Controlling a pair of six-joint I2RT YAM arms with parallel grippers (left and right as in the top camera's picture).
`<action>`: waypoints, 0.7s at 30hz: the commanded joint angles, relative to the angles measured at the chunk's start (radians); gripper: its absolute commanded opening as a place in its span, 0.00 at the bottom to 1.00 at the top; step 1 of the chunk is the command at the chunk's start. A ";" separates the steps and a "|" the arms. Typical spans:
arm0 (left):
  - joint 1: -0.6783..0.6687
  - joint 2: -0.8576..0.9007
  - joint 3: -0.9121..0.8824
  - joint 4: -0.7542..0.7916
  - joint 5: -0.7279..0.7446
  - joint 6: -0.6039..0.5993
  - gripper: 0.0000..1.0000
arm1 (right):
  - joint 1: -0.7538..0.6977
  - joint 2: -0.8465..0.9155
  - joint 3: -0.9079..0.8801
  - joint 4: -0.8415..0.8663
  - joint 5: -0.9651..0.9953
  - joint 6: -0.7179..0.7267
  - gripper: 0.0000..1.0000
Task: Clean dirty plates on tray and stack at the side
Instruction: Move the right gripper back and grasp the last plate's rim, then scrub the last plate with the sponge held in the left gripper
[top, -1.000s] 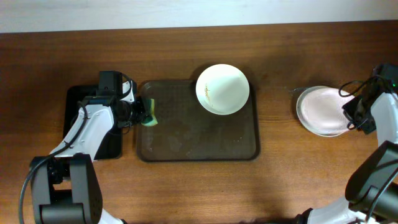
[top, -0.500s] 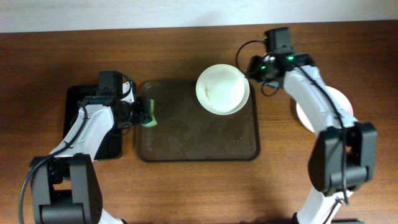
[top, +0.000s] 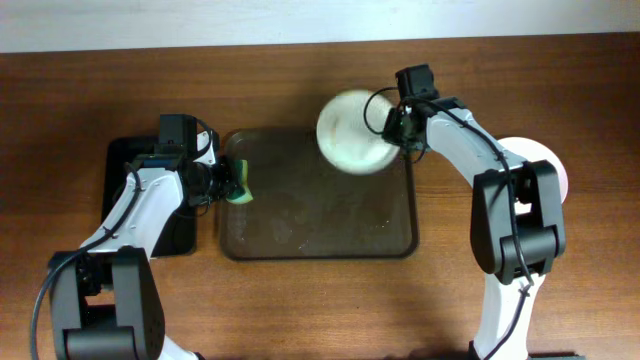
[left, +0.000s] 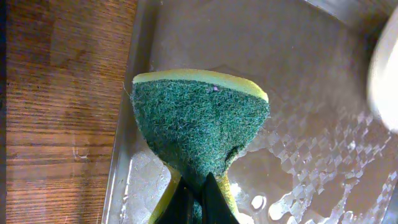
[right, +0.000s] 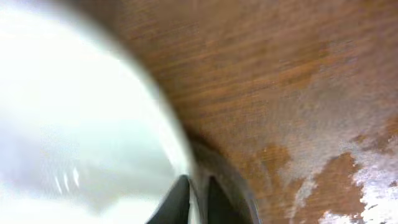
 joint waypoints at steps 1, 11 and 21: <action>0.000 0.005 0.015 0.002 0.000 -0.006 0.01 | 0.035 0.018 0.002 -0.047 0.013 0.001 0.04; 0.000 0.005 0.097 -0.107 0.000 0.138 0.01 | 0.227 0.018 0.002 -0.329 -0.157 -0.225 0.16; -0.095 0.005 0.119 -0.113 -0.034 0.201 0.01 | 0.179 0.018 -0.106 -0.220 -0.341 -0.035 0.28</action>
